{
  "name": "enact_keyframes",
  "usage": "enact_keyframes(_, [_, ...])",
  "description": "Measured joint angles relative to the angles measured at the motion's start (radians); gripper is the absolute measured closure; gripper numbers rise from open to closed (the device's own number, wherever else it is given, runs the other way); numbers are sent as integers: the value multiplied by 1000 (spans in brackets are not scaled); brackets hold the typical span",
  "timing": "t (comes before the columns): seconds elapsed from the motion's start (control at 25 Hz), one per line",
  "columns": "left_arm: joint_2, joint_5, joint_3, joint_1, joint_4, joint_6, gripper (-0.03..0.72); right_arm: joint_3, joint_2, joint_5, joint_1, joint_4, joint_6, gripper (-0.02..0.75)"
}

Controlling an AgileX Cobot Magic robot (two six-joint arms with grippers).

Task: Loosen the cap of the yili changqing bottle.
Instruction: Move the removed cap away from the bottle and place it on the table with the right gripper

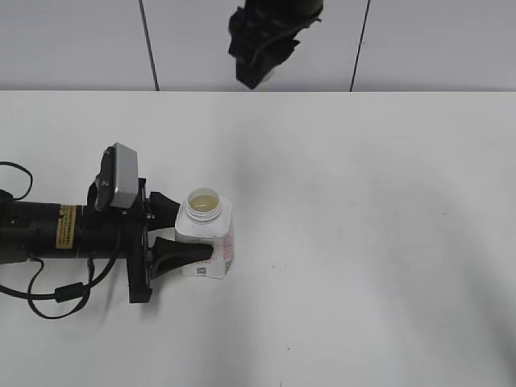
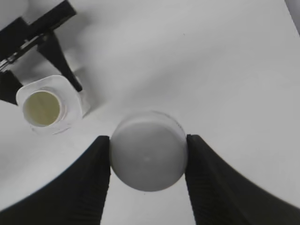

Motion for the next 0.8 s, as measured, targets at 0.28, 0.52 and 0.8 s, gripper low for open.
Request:
enact_keyframes(0.28, [0,0,0,0,0,0,330,0,-29,0,-157,-1,255,349])
enact_keyframes(0.52, [0,0,0,0,0,0,330,9,-33,1,-319,-6,421,349])
enact_keyframes(0.8, [0,1,0,0,0,0,330,140,-34,0,-489,-8,446,349])
